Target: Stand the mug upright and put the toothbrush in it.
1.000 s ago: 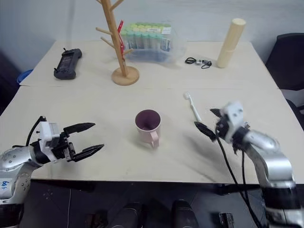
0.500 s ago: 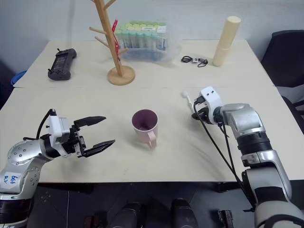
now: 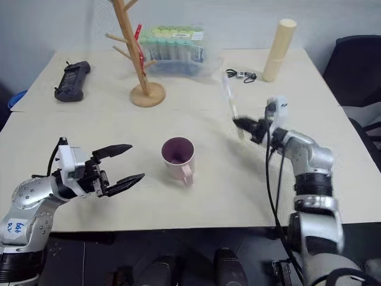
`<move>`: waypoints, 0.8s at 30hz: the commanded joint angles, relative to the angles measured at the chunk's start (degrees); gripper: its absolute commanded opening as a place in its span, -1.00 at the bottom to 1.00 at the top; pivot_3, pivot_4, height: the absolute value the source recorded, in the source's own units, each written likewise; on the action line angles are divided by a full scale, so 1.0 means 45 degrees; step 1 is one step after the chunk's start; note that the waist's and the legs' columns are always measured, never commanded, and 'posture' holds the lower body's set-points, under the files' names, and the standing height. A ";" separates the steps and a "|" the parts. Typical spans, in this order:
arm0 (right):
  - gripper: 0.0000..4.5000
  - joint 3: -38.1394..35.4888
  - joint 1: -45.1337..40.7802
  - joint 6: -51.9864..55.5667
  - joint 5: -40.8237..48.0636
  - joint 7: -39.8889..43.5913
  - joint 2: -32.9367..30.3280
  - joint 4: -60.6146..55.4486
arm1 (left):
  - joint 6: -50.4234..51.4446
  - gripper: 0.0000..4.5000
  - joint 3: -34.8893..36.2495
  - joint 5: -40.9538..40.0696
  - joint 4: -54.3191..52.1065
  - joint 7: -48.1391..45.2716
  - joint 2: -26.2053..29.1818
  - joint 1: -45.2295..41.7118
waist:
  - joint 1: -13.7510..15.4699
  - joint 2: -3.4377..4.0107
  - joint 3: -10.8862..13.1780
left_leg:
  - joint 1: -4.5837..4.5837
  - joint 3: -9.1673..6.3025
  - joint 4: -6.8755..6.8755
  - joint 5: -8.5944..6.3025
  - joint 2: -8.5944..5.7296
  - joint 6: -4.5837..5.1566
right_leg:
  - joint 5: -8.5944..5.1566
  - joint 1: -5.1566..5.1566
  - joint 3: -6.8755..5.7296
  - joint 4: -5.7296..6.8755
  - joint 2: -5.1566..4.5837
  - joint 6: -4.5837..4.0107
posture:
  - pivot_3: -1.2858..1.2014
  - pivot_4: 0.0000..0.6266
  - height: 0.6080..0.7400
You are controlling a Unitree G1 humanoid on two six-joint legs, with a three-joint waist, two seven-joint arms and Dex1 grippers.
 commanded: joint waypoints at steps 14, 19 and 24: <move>-0.89 0.3048 0.1912 -0.6073 -0.1096 0.2753 0.2671 -0.0409 | -0.0537 1.00 0.0619 -0.0272 -0.0083 0.0166 -0.0407 0.1248 | 0.0150 0.0000 0.0000 | 0.0008 -0.0027 0.0037 -0.0015 -0.0016 -0.0012 | -0.0002 0.0006 -0.0012 0.0005 -0.0031 -0.0004 | 0.03 -0.52 1.00; 0.01 0.2869 0.1753 -0.6680 -0.1104 0.2405 0.2775 0.0167 | -0.1110 1.00 0.0833 -0.0156 0.0284 0.0268 -0.0768 0.1387 | 0.0135 0.0000 0.0000 | 0.0009 -0.0027 0.0037 -0.0014 -0.0013 -0.0014 | -0.0002 0.0004 -0.0015 0.0007 -0.0030 -0.0004 | 0.03 -0.52 1.00; 0.80 0.2614 0.2381 -0.6169 -0.0866 0.2676 0.1508 -0.0801 | -0.1448 1.00 0.1221 -0.0243 0.0568 0.0253 -0.0814 0.1469 | 0.0191 -0.0001 0.0000 | 0.0009 -0.0026 0.0040 -0.0014 -0.0013 -0.0014 | -0.0001 0.0008 -0.0013 0.0002 -0.0031 -0.0004 | 0.03 -0.52 1.00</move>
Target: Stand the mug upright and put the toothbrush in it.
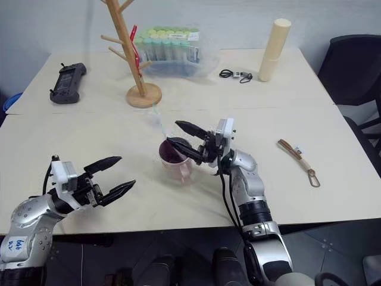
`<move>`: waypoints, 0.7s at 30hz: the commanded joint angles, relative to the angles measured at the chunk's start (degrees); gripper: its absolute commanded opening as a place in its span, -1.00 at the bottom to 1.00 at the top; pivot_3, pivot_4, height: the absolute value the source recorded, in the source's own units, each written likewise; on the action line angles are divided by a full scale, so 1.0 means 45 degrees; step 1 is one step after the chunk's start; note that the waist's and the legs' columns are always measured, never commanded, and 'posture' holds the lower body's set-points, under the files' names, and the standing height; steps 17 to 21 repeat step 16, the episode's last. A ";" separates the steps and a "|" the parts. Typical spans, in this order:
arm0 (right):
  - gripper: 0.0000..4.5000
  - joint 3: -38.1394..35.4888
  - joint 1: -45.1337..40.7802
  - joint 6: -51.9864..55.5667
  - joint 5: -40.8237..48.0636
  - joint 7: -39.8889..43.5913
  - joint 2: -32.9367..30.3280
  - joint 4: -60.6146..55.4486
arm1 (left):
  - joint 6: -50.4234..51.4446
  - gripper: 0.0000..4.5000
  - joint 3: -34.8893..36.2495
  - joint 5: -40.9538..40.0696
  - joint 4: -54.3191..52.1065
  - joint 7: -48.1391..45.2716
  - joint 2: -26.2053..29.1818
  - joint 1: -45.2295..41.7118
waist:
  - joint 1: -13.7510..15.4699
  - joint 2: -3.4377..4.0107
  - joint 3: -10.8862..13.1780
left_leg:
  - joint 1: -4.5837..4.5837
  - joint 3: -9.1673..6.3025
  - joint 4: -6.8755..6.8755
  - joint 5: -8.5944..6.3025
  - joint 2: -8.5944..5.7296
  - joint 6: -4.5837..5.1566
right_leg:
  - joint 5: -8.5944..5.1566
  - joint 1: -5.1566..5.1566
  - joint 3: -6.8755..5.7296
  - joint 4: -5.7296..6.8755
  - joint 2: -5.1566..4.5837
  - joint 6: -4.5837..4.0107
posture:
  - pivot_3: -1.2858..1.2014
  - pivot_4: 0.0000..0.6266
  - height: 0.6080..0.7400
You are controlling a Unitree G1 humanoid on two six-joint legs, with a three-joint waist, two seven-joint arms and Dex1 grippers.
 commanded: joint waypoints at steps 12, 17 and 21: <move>0.99 -0.2297 0.3957 0.0116 0.0070 0.1447 -0.6083 -0.1338 | -0.1365 1.00 0.1465 0.2317 0.0417 0.0374 0.1377 0.2634 | -0.0003 -0.0004 0.0001 | 0.0050 0.0048 -0.0034 -0.0021 -0.0009 0.0038 | -0.0002 0.0038 0.0029 -0.0084 -0.0022 -0.0003 | 0.03 -0.52 1.00; 0.99 -0.2442 0.4437 -0.0132 -0.0005 0.0916 -0.5759 -0.1000 | -0.1992 1.00 0.0883 0.3261 -0.0129 0.1332 0.0739 0.2924 | 0.0033 -0.0004 0.0001 | 0.0058 0.0048 -0.0035 -0.0021 -0.0001 0.0037 | -0.0003 0.0043 0.0032 -0.0083 -0.0021 -0.0005 | 0.03 -0.52 1.00; 0.99 -0.2442 0.4437 -0.0132 -0.0005 0.0916 -0.5759 -0.1000 | -0.1992 1.00 0.0883 0.3261 -0.0129 0.1332 0.0739 0.2924 | 0.0033 -0.0004 0.0001 | 0.0058 0.0048 -0.0035 -0.0021 -0.0001 0.0037 | -0.0003 0.0043 0.0032 -0.0083 -0.0021 -0.0005 | 0.03 -0.52 1.00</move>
